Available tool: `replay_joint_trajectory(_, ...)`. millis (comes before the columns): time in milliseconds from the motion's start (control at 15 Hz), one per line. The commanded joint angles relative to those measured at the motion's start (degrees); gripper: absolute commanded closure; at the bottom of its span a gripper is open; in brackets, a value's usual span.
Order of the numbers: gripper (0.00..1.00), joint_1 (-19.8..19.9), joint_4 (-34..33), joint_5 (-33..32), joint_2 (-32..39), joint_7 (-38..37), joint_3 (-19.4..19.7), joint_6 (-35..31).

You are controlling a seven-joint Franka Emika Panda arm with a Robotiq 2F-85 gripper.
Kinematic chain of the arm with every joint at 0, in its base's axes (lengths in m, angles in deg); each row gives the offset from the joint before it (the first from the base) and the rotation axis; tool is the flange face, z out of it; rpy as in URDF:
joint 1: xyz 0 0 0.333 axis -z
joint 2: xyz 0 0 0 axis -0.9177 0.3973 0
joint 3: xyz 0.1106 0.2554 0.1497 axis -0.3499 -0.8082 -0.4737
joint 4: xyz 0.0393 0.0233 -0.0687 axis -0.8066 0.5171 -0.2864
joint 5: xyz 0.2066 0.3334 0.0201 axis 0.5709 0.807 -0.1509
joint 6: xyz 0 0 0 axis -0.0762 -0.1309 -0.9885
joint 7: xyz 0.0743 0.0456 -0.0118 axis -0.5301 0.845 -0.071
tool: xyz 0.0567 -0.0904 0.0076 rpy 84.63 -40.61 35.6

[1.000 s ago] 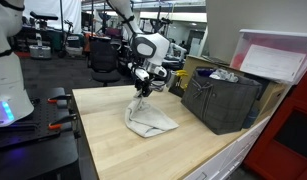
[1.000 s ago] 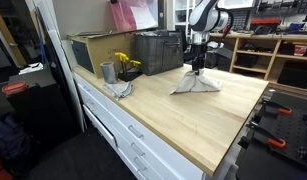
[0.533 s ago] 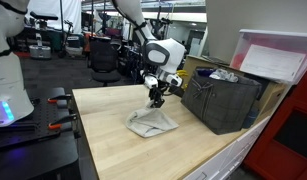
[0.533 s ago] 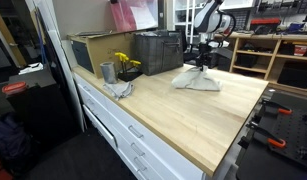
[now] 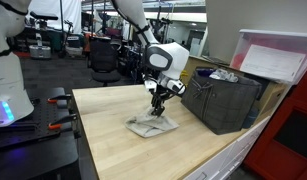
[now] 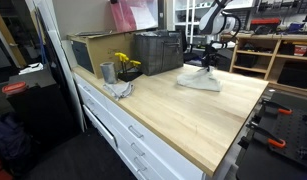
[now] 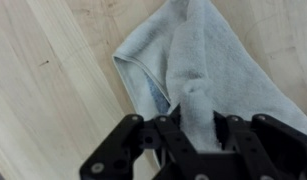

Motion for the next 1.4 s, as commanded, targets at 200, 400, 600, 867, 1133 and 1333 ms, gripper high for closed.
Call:
replay_joint_trajectory(200,0.97,0.6,3.6,-1.4,-1.9,-7.6,3.5,1.0)
replay_joint_trajectory(400,0.97,0.1,6.3,-2.7,-2.3,-9.8,5.2,0.5)
replay_joint_trajectory(600,0.97,-0.2,8.2,-4.0,-2.5,-12.0,6.1,1.2)
replay_joint_trajectory(867,0.49,-0.3,9.5,-5.1,-3.1,-13.3,6.3,0.4)
replay_joint_trajectory(1133,0.18,-1.6,10.6,-6.8,-5.7,-12.8,6.0,-4.7)
replay_joint_trajectory(1333,0.00,-4.2,11.1,-10.5,-7.9,-12.7,5.9,-11.8)
